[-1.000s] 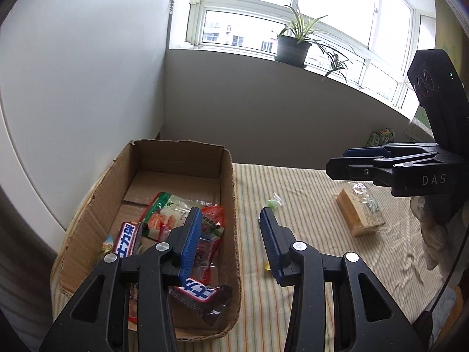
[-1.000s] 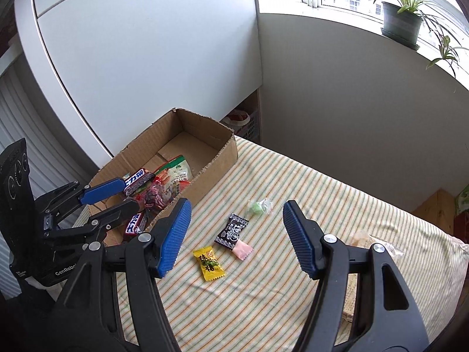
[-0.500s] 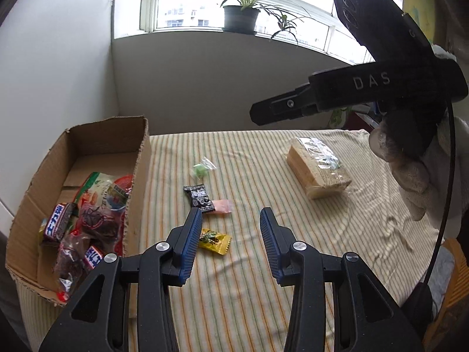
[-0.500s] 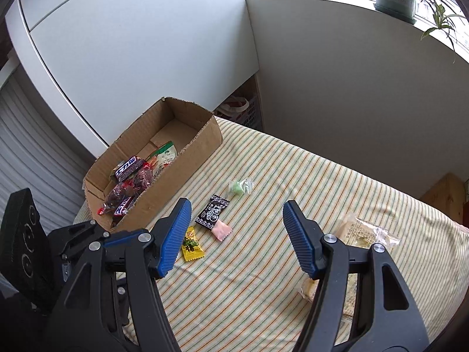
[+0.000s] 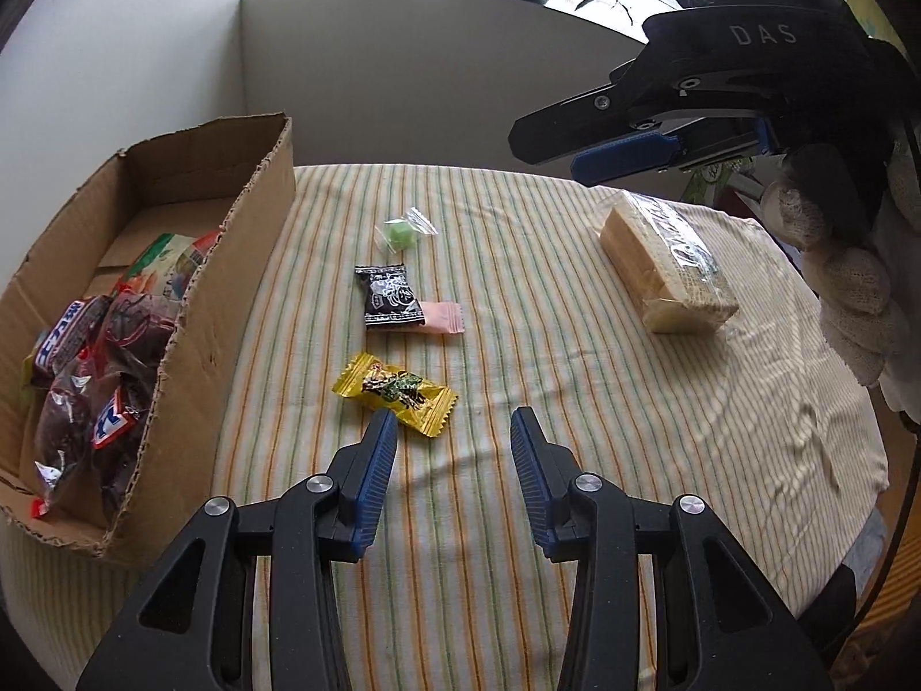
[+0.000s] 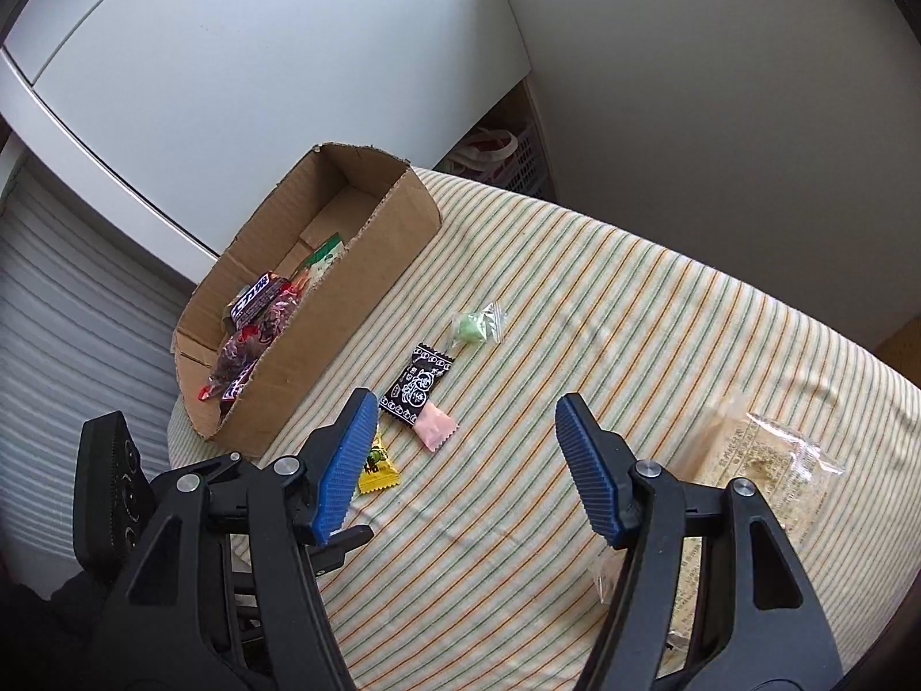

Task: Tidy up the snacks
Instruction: 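Grasp the yellow candy with the left tool while the right tool grasps the green candy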

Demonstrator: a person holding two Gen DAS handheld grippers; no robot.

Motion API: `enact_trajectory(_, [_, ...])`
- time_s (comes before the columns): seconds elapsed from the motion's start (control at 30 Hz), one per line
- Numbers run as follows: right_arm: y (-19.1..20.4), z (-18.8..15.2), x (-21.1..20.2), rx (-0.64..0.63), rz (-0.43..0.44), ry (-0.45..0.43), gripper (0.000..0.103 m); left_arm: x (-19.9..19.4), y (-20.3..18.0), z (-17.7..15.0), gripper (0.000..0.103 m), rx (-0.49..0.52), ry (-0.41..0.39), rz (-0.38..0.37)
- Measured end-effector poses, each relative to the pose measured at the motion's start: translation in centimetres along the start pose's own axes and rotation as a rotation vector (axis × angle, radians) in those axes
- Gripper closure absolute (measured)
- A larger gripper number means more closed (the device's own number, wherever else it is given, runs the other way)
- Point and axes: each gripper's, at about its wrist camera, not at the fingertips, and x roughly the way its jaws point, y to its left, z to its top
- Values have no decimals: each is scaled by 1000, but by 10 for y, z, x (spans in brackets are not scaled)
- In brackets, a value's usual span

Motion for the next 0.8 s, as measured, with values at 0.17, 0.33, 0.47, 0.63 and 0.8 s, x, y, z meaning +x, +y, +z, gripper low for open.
enact_trajectory(0.17, [6,18,28,-5,-40,14,50,4,-1,2,63,-12,-2,13])
enact_trajectory(0.33, [14,34,62,-68,-59,56,50,8,-1,5,63,-11,0,18])
enact_trajectory(0.47, [14,45,76,-84,-50,43,50,13,3,6,63,-22,14,25])
enact_trajectory(0.63, [19,52,85,-110,-19,37,50,13,4,5,63,-22,11,49])
enact_trajectory(0.8, [17,54,104,-127,-51,97,51,7,3,1,63,-16,-4,70])
